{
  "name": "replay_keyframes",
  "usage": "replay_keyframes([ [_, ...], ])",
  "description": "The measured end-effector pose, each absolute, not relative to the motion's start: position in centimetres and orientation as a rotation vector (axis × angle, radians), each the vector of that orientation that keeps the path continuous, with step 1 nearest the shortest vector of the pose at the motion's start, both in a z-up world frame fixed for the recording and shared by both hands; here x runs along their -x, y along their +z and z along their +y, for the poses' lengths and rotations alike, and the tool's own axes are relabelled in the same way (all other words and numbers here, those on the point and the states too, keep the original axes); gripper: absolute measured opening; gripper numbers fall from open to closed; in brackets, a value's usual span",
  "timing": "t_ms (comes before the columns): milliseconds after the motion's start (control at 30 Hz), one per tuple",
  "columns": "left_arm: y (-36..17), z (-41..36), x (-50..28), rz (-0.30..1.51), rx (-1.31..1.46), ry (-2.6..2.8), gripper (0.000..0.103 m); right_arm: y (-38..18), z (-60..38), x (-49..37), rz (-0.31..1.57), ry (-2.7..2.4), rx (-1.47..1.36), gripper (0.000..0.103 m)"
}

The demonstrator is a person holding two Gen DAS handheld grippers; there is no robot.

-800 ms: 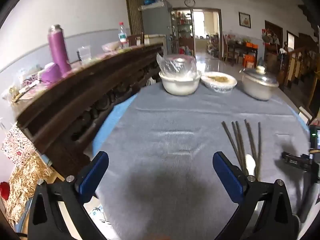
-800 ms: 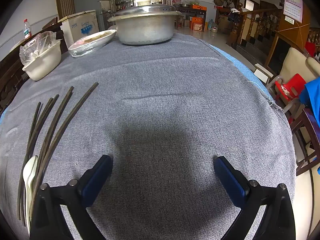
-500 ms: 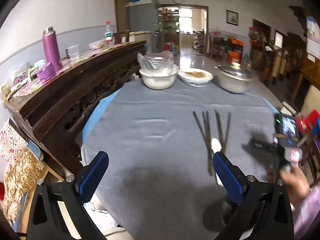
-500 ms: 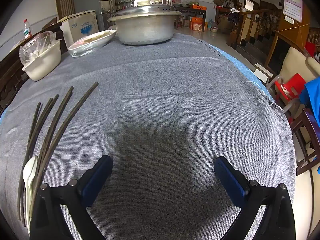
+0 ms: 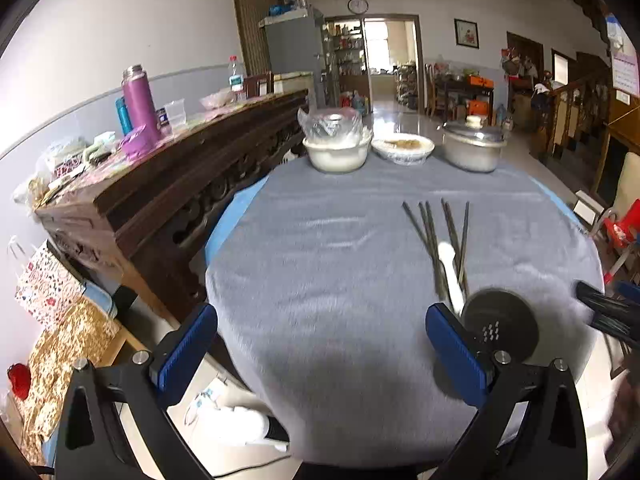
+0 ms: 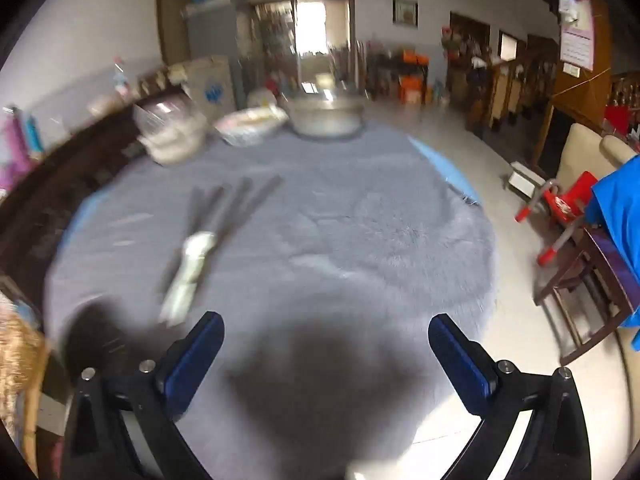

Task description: Organize utensils

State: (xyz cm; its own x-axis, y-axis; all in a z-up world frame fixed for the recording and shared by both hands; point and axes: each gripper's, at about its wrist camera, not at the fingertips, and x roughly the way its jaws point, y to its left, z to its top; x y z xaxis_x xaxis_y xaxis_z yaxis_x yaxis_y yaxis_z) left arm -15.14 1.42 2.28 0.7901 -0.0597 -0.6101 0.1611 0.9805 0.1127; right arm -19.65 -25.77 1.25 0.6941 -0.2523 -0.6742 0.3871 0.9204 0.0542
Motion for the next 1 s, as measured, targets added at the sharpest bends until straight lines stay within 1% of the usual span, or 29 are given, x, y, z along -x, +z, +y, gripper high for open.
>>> replay_keyframes([
  [100, 1.8, 1.3, 16.2, 0.675, -0.158, -0.149, 0.103, 3.4, -22.0, 23.5, 0.657, -0.325, -0.172, 0.103],
  [233, 2.1, 0.8, 17.4, 0.674, -0.188, -0.181, 0.103, 4.9, -17.5, 24.4, 0.627, -0.349, -0.058, 0.103],
  [367, 3.3, 1.6, 18.0, 0.619, -0.179, -0.179, 0.103, 5.7, -15.3, 24.3, 0.609, -0.353, 0.016, 0.103],
  [567, 3.4, 1.4, 17.6, 0.615, -0.179, -0.197, 0.103, 5.9, -14.3, 24.9, 0.598, -0.359, 0.057, 0.103],
  [1000, 2.9, 0.0, 17.3, 0.625, -0.215, -0.218, 0.103, 5.2, -15.9, 24.4, 0.621, -0.364, -0.01, 0.103],
])
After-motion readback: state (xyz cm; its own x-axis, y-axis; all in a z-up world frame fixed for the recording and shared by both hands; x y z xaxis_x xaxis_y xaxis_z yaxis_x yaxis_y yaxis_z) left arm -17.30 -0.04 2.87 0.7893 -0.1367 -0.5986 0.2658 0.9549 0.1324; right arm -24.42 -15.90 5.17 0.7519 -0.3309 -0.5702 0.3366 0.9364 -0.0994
